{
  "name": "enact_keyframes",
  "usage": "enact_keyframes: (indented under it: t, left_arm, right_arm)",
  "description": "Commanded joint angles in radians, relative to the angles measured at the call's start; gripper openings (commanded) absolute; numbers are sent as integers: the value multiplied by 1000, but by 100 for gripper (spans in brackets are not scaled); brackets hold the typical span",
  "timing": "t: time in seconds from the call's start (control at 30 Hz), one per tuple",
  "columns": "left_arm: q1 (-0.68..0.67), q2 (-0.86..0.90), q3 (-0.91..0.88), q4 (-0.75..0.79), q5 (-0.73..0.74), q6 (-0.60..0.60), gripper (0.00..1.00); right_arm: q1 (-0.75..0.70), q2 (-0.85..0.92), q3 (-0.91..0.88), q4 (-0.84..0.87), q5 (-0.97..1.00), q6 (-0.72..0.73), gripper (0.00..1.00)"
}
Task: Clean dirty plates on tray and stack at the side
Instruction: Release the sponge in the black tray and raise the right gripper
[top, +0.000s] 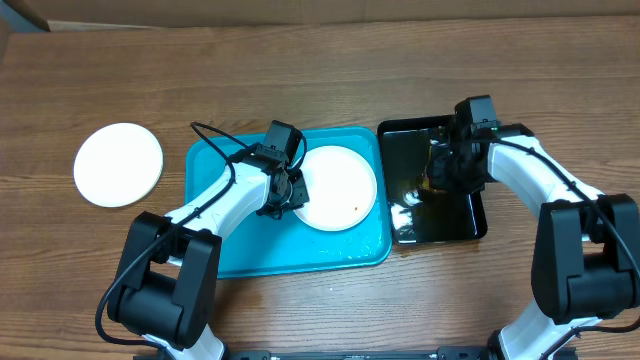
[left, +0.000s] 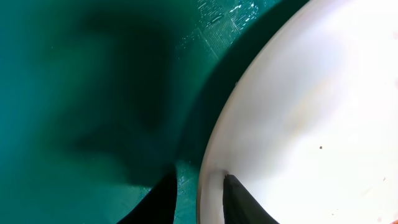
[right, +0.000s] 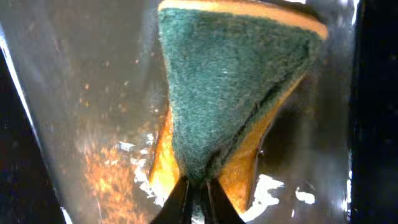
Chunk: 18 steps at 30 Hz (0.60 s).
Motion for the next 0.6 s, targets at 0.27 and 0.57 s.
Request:
enact_keyframes:
  t: [0.27, 0.57]
  left_arm:
    - [5, 14, -4, 2, 4, 15, 35]
    - [5, 14, -3, 1, 11, 27, 7]
  right_arm:
    - [3, -16, 303, -243, -20, -9, 61]
    - [-8, -16, 425, -284, -8, -10, 100]
